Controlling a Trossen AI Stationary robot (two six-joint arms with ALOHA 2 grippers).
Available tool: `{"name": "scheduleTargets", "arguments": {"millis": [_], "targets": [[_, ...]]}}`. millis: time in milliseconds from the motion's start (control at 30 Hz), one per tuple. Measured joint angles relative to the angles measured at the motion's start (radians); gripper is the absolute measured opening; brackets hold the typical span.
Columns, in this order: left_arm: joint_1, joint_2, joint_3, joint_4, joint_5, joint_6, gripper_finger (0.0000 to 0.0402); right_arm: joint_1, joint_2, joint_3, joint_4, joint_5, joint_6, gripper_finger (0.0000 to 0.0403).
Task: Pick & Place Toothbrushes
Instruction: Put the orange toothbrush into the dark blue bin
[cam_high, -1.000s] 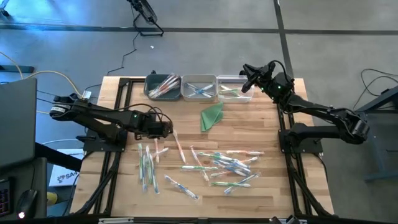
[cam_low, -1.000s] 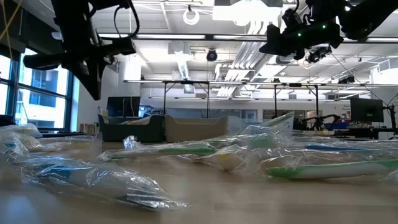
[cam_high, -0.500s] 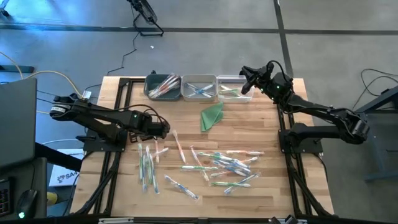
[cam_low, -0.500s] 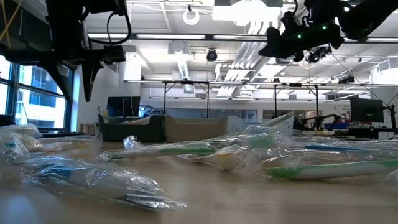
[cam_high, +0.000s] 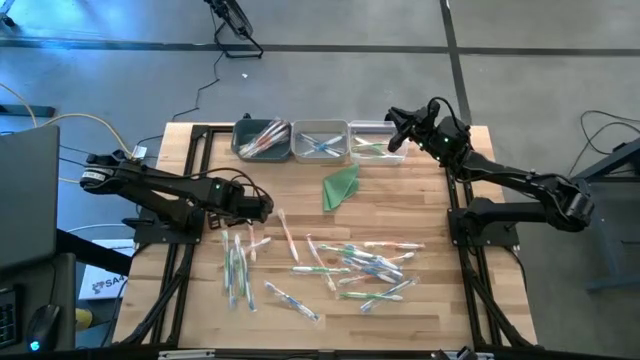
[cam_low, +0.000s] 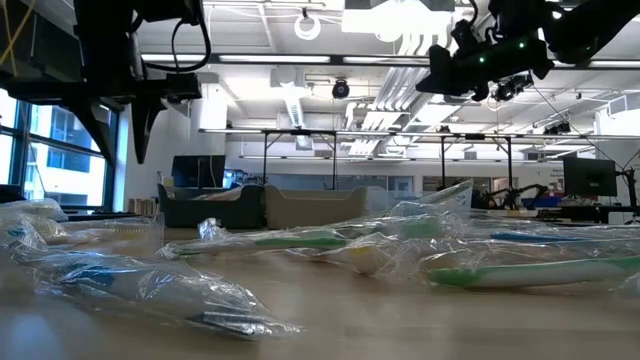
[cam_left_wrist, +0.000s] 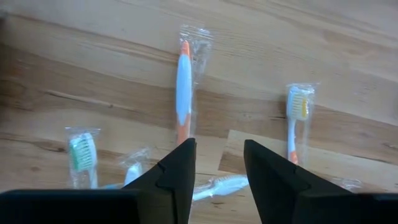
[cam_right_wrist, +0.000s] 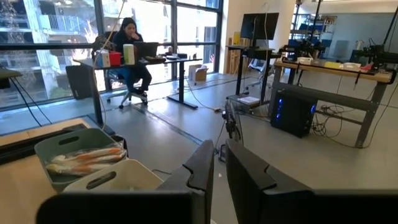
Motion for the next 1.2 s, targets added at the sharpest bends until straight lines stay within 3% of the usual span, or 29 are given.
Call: {"name": "scheduleTargets", "arguments": {"millis": [400,633,1200], "targets": [[0.000,0.000,-0.010,0.034,-0.037,0.000,0.0134,0.000,0.000,0.000,-0.001,0.000,0.000,0.0034],[0.000,0.000,-0.106,0.170,-0.035,-0.001,0.0134,0.000,0.000,0.000,-0.023,0.000,-0.001,0.0034],[0.000,0.001,-0.265,0.315,-0.016,-0.037,0.0134,0.000,0.000,0.000,-0.042,0.001,-0.003,0.0034]]}}
